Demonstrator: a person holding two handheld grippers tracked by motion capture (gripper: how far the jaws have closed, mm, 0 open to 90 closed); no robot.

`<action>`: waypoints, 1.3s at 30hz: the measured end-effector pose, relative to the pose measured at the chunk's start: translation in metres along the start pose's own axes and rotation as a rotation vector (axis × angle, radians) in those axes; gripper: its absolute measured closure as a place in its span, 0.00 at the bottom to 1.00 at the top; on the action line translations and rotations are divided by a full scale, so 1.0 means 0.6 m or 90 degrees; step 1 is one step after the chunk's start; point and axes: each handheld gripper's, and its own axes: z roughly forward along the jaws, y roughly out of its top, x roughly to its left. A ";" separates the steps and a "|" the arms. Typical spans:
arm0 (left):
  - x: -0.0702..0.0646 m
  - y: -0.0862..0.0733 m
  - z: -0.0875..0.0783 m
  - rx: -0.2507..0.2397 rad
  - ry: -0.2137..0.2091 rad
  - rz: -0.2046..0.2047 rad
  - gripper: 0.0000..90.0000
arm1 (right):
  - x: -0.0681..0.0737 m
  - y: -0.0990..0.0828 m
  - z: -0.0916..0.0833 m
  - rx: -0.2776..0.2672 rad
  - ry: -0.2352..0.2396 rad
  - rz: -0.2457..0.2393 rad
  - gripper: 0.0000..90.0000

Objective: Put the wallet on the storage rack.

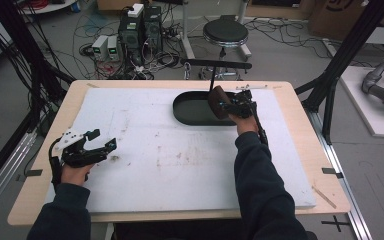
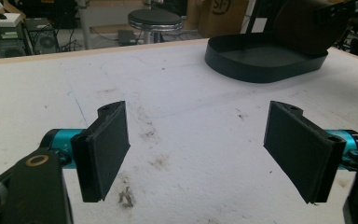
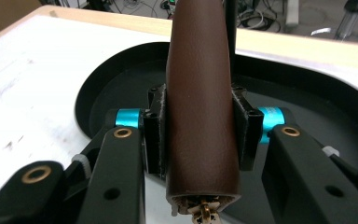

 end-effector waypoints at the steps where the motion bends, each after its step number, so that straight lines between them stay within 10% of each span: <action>1: 0.000 0.000 0.000 0.000 -0.001 0.000 0.24 | -0.002 -0.001 0.008 0.006 0.001 0.007 0.71; 9: -0.001 0.000 0.002 -0.001 -0.003 -0.002 0.24 | 0.000 -0.002 0.055 0.045 -0.022 0.009 0.67; 19: -0.003 -0.001 0.002 0.002 -0.006 0.001 0.24 | -0.015 0.010 0.007 0.015 -0.155 -0.026 0.36; 29: -0.010 0.003 0.005 -0.004 -0.012 -0.013 0.24 | -0.035 -0.012 -0.107 0.016 -0.097 -0.072 0.27; 39: -0.022 0.020 0.016 -0.021 0.001 -0.016 0.23 | -0.035 -0.111 -0.200 -0.038 -0.095 -0.104 0.24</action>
